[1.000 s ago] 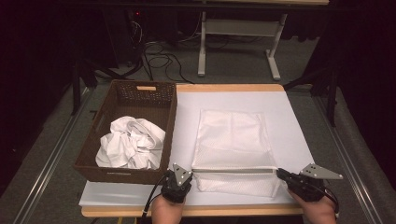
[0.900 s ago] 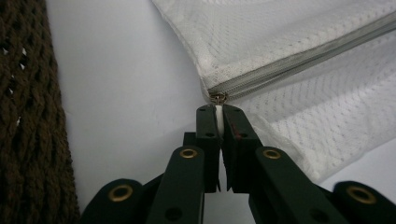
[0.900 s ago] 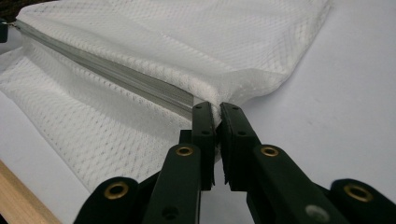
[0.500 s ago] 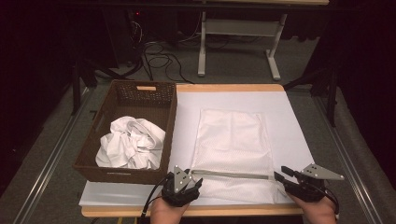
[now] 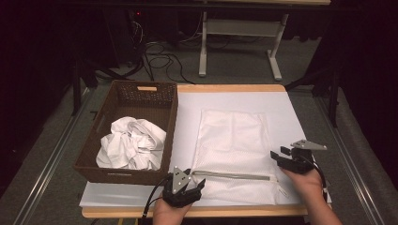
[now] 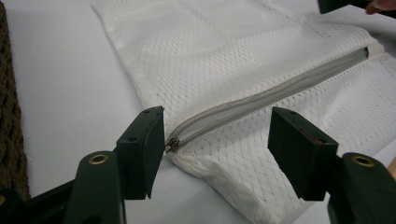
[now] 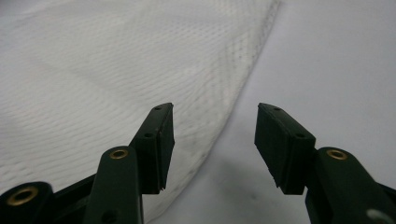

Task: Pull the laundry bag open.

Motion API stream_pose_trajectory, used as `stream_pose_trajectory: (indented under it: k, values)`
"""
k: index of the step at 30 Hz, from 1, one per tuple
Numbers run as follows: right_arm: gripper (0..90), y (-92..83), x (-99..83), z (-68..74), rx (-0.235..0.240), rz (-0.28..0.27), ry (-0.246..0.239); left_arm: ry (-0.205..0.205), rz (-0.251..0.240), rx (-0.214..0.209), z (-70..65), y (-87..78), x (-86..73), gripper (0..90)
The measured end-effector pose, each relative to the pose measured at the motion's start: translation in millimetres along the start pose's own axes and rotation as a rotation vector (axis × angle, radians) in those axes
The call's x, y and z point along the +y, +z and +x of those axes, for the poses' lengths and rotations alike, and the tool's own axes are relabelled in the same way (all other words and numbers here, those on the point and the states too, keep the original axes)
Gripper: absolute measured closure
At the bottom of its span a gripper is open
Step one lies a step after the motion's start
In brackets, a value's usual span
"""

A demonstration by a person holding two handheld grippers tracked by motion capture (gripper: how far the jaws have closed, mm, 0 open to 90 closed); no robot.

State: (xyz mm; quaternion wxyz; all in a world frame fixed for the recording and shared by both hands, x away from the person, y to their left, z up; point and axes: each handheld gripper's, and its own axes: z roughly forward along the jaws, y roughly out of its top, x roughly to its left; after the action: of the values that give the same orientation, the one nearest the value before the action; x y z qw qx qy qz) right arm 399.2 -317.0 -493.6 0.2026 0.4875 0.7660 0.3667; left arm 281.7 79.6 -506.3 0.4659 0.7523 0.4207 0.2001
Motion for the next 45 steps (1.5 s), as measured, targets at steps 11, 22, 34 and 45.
stream_pose_trajectory:
  k: [11,22,34,45]
  values:
    - [57.7,47.5,21.8,-1.2,0.016,0.096,-0.038,-0.007,-0.014,-0.023,3.4,-3.4,2.2,37.7]
    - [90.0,30.1,14.9,-17.0,-0.153,0.125,-0.036,-0.008,-0.022,-0.032,4.1,-7.8,2.4,37.8]
    - [81.5,-14.7,-23.3,-45.3,-0.196,0.064,0.03,0.013,0.012,-0.043,-2.9,2.1,0.6,37.8]
    - [64.5,-84.4,-43.9,-2.8,-0.095,-0.19,-0.022,0.07,0.14,-0.093,-30.7,39.1,7.3,51.7]
